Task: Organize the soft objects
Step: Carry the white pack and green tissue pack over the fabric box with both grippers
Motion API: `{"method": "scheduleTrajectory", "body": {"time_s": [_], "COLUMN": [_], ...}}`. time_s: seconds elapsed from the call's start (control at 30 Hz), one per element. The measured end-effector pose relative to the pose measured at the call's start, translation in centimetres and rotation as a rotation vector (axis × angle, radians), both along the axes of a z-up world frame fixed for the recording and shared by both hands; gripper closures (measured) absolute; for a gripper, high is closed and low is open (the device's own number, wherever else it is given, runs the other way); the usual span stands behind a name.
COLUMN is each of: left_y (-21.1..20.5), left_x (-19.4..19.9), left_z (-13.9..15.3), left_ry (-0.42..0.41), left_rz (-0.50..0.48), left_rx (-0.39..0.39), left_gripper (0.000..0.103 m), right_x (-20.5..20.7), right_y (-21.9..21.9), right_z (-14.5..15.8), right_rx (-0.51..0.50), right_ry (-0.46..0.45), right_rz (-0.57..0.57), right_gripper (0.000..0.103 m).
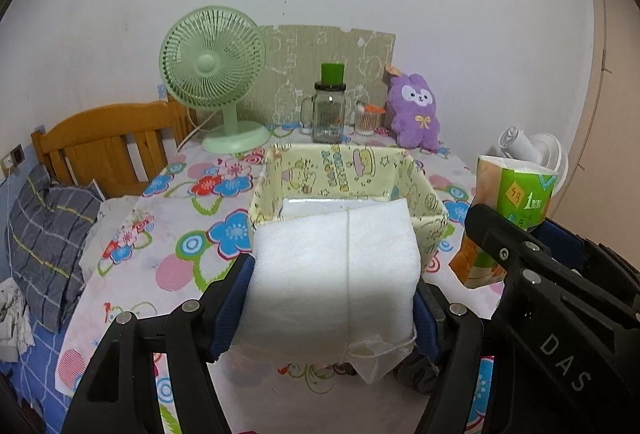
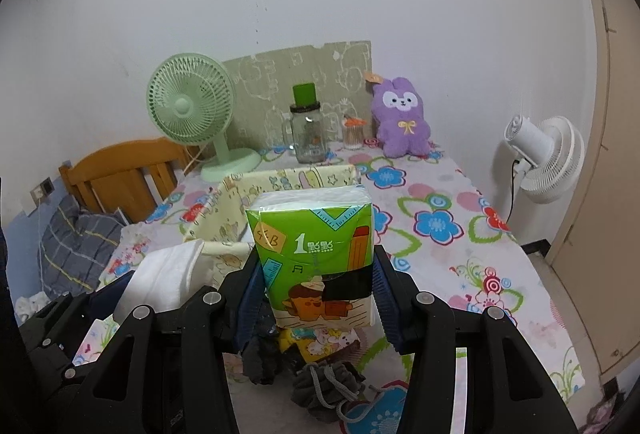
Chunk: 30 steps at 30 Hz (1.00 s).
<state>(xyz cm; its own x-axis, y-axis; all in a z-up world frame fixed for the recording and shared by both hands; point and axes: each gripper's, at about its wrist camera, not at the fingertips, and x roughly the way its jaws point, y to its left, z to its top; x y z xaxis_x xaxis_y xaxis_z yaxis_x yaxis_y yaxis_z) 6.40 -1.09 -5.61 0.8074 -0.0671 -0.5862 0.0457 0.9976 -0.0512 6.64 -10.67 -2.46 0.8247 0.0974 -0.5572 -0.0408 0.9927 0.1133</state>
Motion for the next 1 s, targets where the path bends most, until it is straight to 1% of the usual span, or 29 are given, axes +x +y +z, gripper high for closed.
{"method": "scheduleTrajectory", "body": {"time_s": [0.27,0.63,0.83,1.0], "left_y": [-0.2,-0.3,-0.4,-0.2], "left_x": [0.5,1.9,3.7,5.3], "left_z": [1.1,1.4,1.7,1.6], "left_ry": [-0.018,-0.018,-0.018,-0.011], "left_rz": [0.001,-0.003,-0.009,-0.009], "left_rx": [0.004,0.002,0.010,-0.003], "left_gripper": [0.031,0.031,0.031,0.031], "right_x": [0.3,1.9,3.3,4.9], "right_y": [0.0,0.2,0.2,0.3], "right_z": [1.1,1.5,1.6,1.6], "right_rx": [-0.003,-0.003,0.001,0.006], "right_ry": [-0.016,-0.017,-0.017,-0.021], "right_rz": [0.005,0.006,0.008,0.011], "right_gripper": [0.049,0.049,0.049,0.049]}}
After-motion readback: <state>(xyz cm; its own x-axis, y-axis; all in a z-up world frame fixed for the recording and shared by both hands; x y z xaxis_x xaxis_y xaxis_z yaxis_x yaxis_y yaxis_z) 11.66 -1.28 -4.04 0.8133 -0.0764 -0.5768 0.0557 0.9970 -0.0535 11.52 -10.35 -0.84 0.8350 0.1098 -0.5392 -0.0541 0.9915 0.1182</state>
